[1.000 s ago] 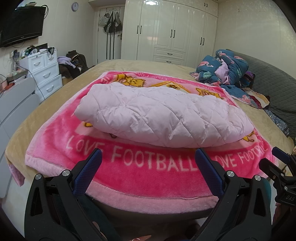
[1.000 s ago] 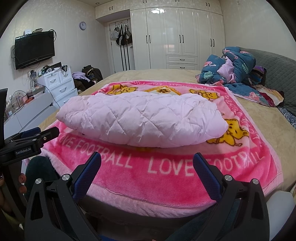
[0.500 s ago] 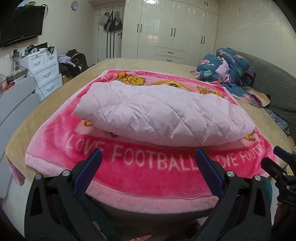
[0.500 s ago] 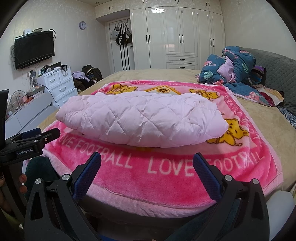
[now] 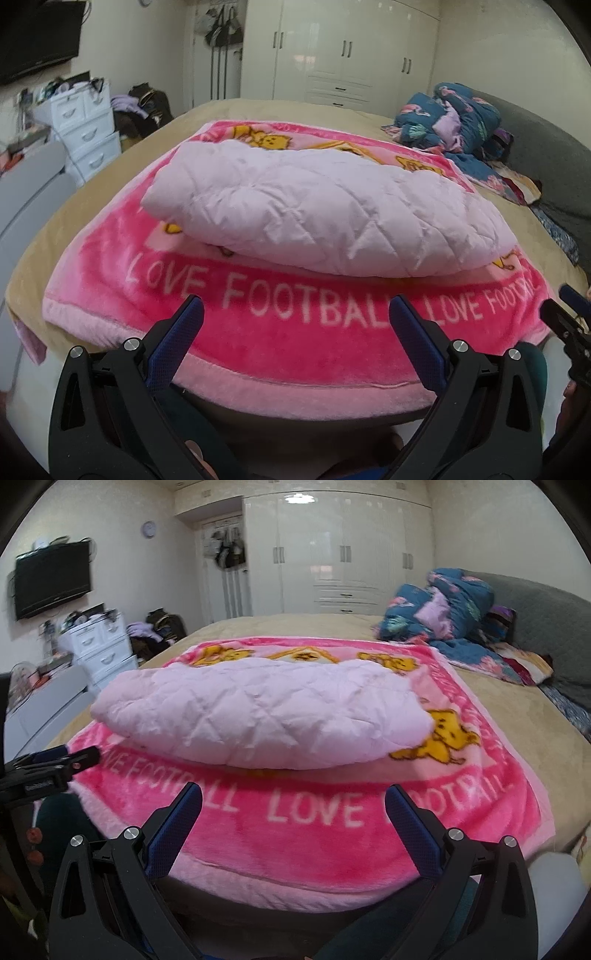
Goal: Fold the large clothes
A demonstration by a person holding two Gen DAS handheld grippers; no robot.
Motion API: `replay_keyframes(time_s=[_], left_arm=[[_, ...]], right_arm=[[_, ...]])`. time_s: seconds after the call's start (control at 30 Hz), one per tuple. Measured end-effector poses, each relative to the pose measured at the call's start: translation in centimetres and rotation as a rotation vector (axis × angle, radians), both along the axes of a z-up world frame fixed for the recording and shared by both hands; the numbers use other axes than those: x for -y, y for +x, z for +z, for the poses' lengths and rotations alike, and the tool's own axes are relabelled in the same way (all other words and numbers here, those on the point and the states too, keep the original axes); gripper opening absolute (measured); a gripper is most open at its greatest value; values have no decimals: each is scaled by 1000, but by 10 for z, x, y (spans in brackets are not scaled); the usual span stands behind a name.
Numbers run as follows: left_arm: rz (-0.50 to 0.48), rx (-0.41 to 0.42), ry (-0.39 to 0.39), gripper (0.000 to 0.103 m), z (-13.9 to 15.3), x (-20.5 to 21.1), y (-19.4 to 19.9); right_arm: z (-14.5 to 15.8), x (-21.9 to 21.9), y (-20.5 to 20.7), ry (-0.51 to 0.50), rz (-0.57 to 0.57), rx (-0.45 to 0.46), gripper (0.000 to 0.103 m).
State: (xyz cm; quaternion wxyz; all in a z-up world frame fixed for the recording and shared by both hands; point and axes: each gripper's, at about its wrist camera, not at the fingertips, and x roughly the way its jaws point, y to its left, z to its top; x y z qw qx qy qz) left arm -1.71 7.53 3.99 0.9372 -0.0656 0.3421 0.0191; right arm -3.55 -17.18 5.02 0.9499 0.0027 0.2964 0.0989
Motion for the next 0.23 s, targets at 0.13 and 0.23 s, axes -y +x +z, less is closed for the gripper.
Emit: replay_keyframes(time_s=[0.13, 0.23], left_arm=[[117, -50, -17, 94, -8, -44, 25], [290, -72, -15, 94, -10, -118, 44]], right_arm=[[-14, 68, 7, 7, -186, -5, 99], [-40, 155, 11, -36, -463, -60, 99]])
